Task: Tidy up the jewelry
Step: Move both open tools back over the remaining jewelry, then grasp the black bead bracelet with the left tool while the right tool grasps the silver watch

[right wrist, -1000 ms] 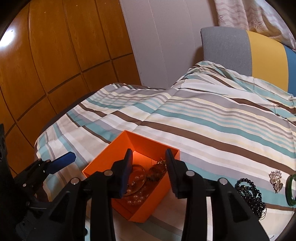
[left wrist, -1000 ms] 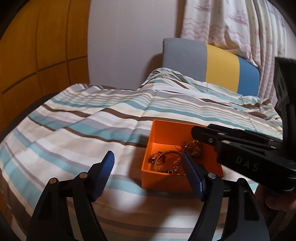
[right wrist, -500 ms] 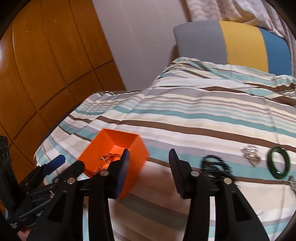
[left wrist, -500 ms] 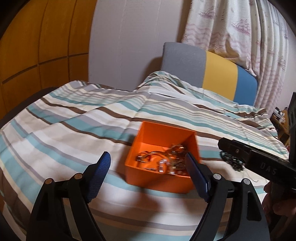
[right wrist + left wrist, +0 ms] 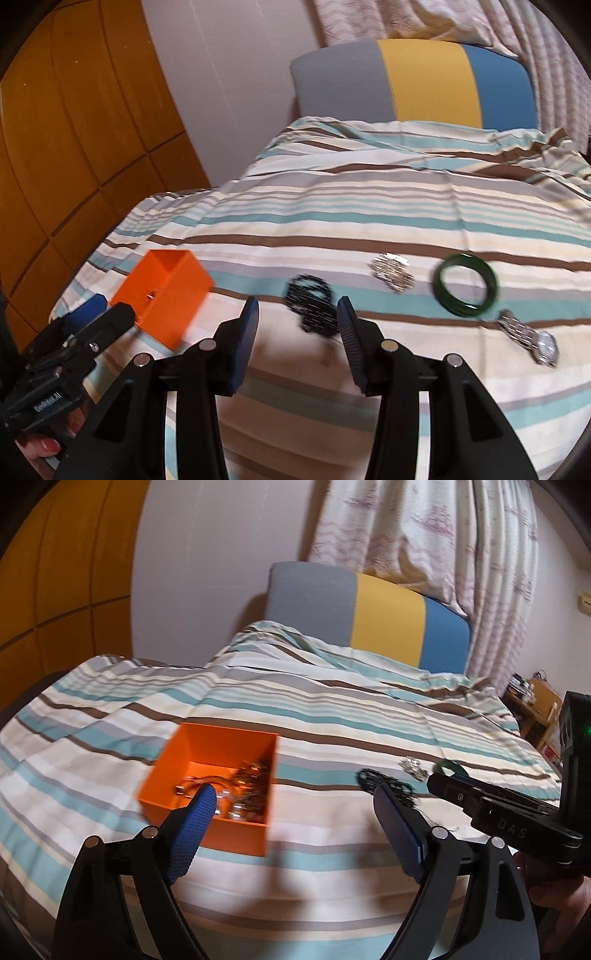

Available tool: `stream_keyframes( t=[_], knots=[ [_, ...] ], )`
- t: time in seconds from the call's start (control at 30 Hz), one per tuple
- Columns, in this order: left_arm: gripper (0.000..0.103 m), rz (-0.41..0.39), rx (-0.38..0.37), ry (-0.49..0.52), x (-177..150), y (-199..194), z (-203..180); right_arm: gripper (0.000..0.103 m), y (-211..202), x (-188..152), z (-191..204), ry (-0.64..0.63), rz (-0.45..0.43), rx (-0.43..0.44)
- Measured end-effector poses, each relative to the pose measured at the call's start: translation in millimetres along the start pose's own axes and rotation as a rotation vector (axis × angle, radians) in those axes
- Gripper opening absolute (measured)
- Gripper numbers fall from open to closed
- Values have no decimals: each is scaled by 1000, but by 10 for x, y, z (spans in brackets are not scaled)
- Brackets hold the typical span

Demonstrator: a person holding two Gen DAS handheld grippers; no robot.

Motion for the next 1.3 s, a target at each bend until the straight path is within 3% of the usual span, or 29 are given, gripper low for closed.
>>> stream_keyframes(
  t=[0.5, 0.8, 1.03, 1.3],
  knots=[
    [86, 145, -87, 24, -54, 475, -635, 45, -324, -80, -853, 55, -7, -109],
    [86, 194, -70, 73, -7, 814, -917, 47, -480, -20, -1420, 58, -12, -197],
    [86, 248, -37, 70, 30, 1153, -1014, 52, -331, 58, -1702, -19, 48, -228],
    [85, 287, -38, 84, 28, 1344, -1101, 53, -110, 42, -1828, -38, 144, -184]
  ],
)
Point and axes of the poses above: each gripper's, at about its wrist camera, not at the fingertips, and y roughly the way its jaws point, z to its left, x to its top, the point moved 3 cm from there along y, roughly the way its jaws point, and after that the axes turned 9 degrees about y, right-handed, at the moved point
